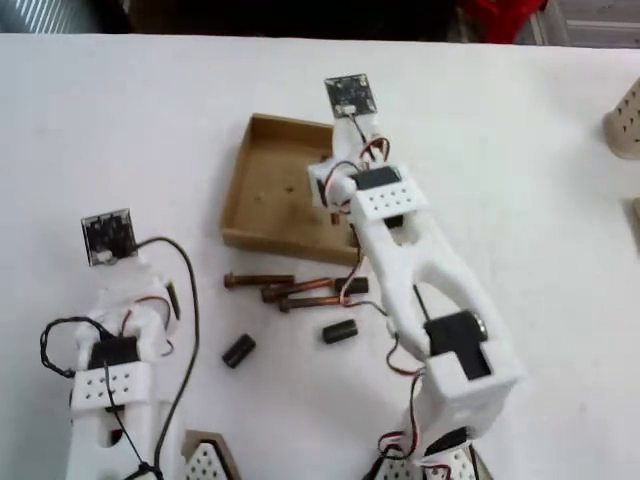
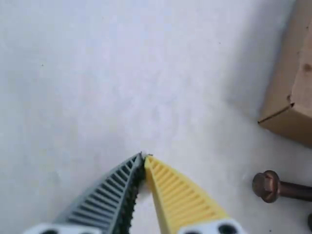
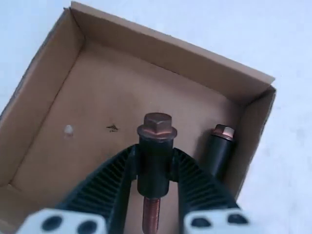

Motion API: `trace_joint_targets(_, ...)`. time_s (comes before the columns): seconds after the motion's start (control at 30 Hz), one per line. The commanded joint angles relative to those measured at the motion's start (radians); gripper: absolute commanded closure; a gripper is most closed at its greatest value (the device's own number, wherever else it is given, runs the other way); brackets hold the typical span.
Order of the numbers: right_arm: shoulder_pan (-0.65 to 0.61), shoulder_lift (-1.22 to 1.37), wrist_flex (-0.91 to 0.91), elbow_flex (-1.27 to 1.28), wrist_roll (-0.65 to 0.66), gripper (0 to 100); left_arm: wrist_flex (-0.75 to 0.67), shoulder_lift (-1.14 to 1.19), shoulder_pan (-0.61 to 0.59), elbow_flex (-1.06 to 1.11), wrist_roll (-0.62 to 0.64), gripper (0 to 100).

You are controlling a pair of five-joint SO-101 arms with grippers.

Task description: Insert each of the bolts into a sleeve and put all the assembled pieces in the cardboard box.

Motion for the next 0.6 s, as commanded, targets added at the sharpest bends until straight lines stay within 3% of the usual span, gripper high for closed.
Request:
trace_joint_targets(0.0,0.012,0.082,0.038,-0.164,0.014,98.1,-0.028,-0.01,-0.007,-0.008,-0.011,98)
trace_joint_targets(0.23,0.033,0.196,0.042,-0.244,0.014,97.8,-0.028,-0.01,-0.007,-0.008,-0.011,98)
trace_joint_targets(0.47,0.048,0.211,0.07,-0.244,0.006,81.0,-0.028,-0.01,-0.007,-0.008,-0.011,98)
trace_joint_targets(0.57,0.044,0.203,0.099,-0.244,0.006,80.1,-0.029,-0.01,-0.007,-0.008,-0.011,98)
